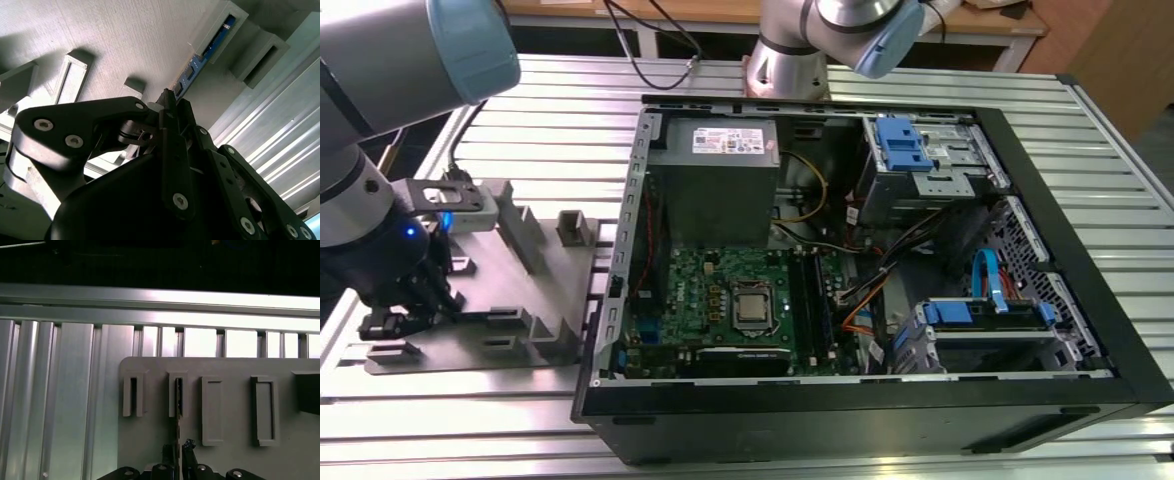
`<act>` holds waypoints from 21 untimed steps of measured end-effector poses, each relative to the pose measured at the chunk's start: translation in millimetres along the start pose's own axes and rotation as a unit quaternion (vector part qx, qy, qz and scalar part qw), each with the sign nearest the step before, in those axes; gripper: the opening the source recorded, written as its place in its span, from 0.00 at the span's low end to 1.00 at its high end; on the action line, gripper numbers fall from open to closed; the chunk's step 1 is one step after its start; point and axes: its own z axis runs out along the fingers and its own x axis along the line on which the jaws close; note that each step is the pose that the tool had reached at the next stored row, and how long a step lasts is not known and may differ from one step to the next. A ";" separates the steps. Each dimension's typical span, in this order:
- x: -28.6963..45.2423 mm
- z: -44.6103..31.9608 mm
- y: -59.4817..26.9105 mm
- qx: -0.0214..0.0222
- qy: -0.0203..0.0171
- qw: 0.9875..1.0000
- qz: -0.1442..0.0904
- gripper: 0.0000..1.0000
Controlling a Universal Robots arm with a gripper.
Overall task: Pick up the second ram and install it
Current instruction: 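Pick up the second ram and move it above second insertion slot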
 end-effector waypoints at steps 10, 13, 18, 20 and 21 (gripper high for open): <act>0.1 -0.7 0.0 0.000 -0.002 1.000 0.000 0.18; 0.0 -0.7 0.0 0.000 -0.002 1.000 0.000 0.18; 0.0 -0.7 0.0 0.000 -0.002 1.000 0.000 0.10; 0.0 -0.7 0.0 0.000 -0.003 1.000 0.000 0.10; 0.1 -0.7 0.0 0.000 -0.003 1.000 0.000 0.10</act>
